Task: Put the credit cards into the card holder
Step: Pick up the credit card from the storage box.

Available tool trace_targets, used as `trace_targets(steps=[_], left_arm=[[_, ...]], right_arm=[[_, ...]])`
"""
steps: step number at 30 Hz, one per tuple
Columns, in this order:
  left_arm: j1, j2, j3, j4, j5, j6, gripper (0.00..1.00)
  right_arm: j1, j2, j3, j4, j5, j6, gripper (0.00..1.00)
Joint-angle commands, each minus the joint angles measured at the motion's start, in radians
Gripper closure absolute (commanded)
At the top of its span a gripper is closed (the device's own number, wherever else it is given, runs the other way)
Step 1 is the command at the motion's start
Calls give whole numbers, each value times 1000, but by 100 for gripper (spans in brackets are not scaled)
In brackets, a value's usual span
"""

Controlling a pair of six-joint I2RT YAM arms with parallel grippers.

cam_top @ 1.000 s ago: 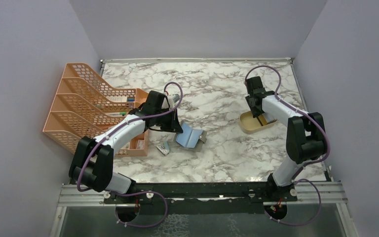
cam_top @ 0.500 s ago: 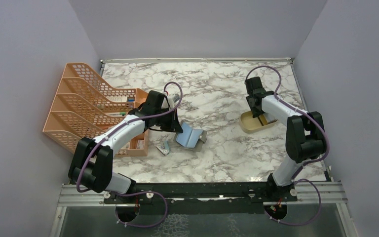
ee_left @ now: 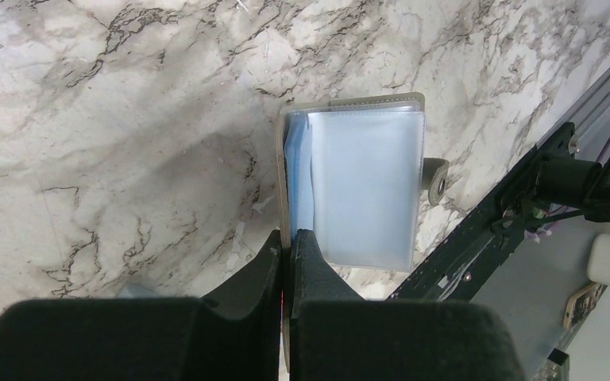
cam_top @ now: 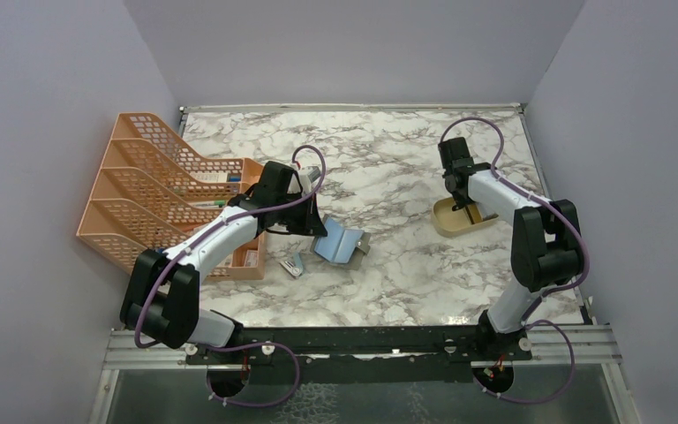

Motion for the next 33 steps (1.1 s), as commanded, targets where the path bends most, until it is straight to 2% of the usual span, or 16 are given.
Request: trace_targets(steps=[1,13,18,29,33], left_arm=[[0,-27,-5,2,5,9,100],[-1,-31,-8,3,1,9,100],[-1,-31,-8,2,0,9,100],[-1,-21,-10,2,0,7,100],[0,-15,-8,4,1,6,100]], right_arm=[[-6,-33,5,9,38,2,73],[-6,-45,19,5,53,8,80],[-6,-49,28,-4,45,13,88],[-5,-53,88,-94,-69,95,96],[-4,-75,122,-127,-164,129,99]])
